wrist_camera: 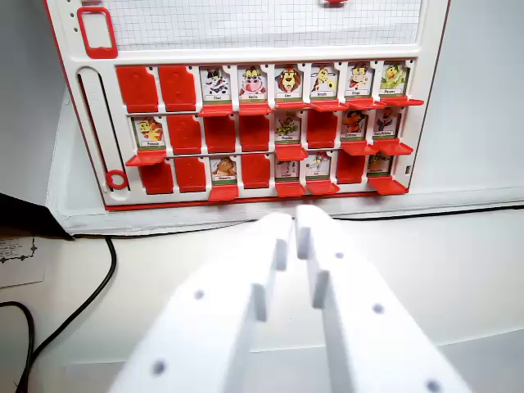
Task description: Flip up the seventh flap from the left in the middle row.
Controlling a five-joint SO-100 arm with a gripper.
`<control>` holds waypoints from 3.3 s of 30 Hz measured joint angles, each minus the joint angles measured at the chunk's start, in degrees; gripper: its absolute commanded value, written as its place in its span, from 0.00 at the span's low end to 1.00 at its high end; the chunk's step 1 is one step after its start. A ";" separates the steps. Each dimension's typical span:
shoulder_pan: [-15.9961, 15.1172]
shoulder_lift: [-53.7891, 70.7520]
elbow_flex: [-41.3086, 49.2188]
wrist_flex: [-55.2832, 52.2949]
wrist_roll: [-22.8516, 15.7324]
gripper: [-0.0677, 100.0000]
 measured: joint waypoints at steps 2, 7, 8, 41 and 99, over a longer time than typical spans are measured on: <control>0.00 0.00 0.00 0.00 0.09 0.00; 0.00 0.00 0.00 0.00 0.35 0.00; 0.00 0.00 0.00 0.00 0.35 0.00; 9.32 0.62 19.34 -16.35 -6.86 0.00; 15.03 -52.47 13.10 -54.32 -3.96 0.00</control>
